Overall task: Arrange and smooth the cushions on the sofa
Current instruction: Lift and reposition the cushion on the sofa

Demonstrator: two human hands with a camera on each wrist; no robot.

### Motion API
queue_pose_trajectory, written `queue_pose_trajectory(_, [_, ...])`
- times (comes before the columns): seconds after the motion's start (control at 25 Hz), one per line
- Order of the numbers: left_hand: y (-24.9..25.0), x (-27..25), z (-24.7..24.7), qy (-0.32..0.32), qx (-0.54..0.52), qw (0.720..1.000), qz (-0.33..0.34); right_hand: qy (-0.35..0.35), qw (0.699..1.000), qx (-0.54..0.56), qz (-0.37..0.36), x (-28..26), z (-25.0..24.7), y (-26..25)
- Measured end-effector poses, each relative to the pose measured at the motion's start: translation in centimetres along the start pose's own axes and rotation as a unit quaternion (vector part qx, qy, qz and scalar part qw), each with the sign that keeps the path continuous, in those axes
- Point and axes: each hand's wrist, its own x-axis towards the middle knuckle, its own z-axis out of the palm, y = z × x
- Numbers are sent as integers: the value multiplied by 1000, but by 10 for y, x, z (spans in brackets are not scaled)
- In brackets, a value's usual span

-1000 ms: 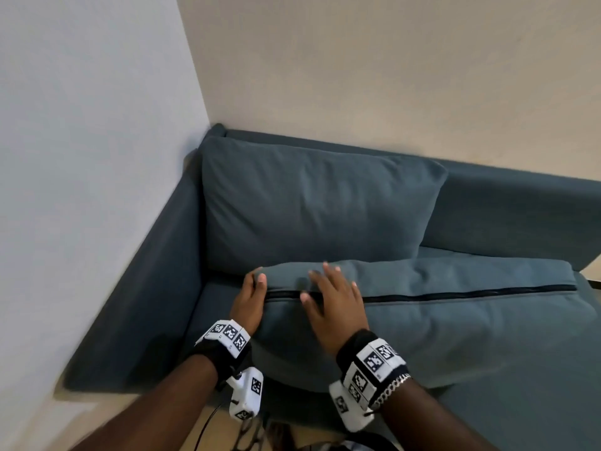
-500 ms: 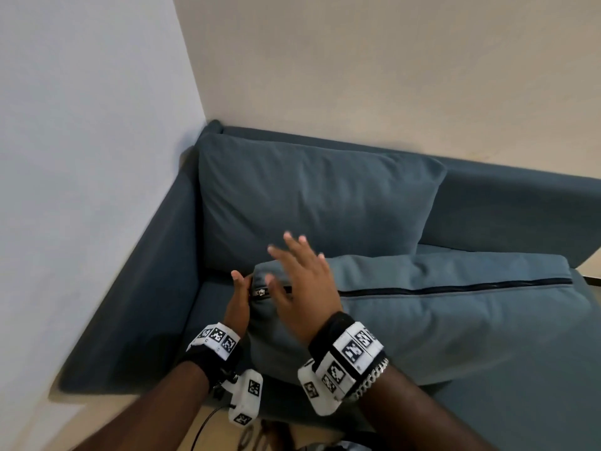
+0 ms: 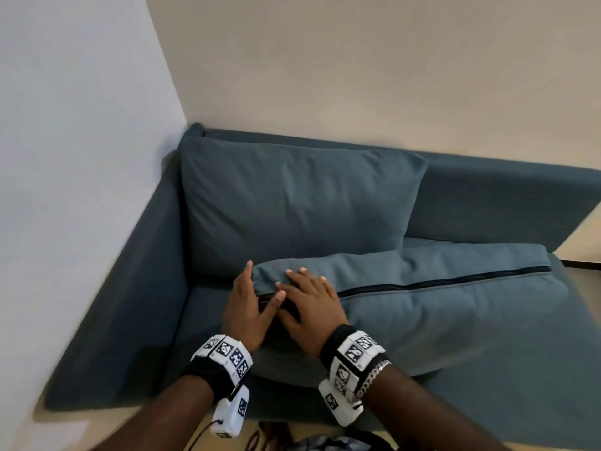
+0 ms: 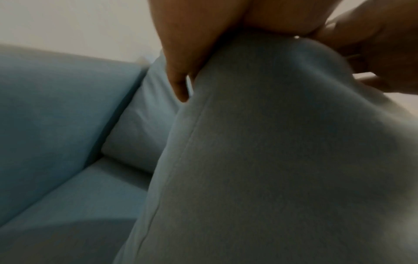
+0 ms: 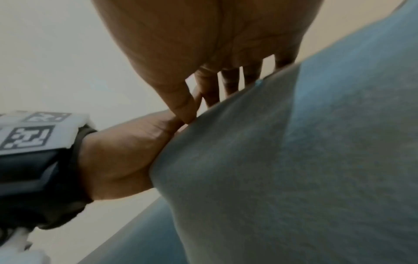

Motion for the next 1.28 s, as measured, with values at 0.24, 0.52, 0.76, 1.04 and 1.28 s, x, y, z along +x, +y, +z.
queue_pose_trajectory(0.24, [43,-11,35,-13,355,915,193,8,992,-126,19,-59,-25,117])
queue_pose_trajectory(0.52, [74,-48,87,-101,422,884,173,2,981,-133,140,-117,-80,246])
queue_pose_trajectory(0.76, [91,-57,126,21,352,929,110,97,982,-106,126,-143,-79,298])
queue_pose_trajectory(1.04, [98,-120,130,140,268,948,99,219,972,-66,58,-201,-84,294])
queue_pose_trajectory(1.28, [132,-123,112,165,196,962,91,273,958,-43,72,-205,-127,285])
